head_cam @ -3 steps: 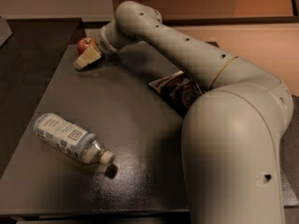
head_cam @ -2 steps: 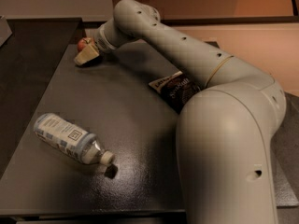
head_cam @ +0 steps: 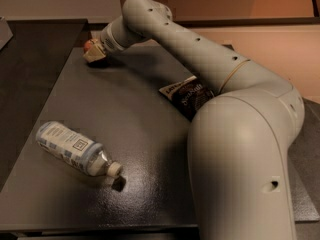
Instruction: Pick apple
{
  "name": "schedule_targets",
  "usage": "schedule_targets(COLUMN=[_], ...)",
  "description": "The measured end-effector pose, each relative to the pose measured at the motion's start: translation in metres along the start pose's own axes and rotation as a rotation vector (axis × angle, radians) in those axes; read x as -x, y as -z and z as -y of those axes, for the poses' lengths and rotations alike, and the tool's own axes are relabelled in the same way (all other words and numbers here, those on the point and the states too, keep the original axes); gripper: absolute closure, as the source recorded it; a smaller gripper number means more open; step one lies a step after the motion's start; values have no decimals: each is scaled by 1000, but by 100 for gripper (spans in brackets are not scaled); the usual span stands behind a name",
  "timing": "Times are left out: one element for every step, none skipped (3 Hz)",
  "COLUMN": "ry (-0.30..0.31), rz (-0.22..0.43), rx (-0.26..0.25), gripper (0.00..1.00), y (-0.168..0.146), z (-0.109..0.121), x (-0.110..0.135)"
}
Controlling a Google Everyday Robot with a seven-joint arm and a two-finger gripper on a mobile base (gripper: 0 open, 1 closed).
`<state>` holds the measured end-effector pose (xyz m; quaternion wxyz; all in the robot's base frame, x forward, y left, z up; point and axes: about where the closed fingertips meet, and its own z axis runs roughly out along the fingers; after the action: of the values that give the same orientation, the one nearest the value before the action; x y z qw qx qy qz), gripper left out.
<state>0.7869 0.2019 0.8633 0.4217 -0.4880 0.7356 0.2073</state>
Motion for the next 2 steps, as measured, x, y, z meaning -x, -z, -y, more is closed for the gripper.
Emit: schedule_targets(ry=[34, 88], rz=[25, 51], rx=[16, 43], gripper=[88, 100], y=[19, 47], z=[-6, -14], x=[10, 23])
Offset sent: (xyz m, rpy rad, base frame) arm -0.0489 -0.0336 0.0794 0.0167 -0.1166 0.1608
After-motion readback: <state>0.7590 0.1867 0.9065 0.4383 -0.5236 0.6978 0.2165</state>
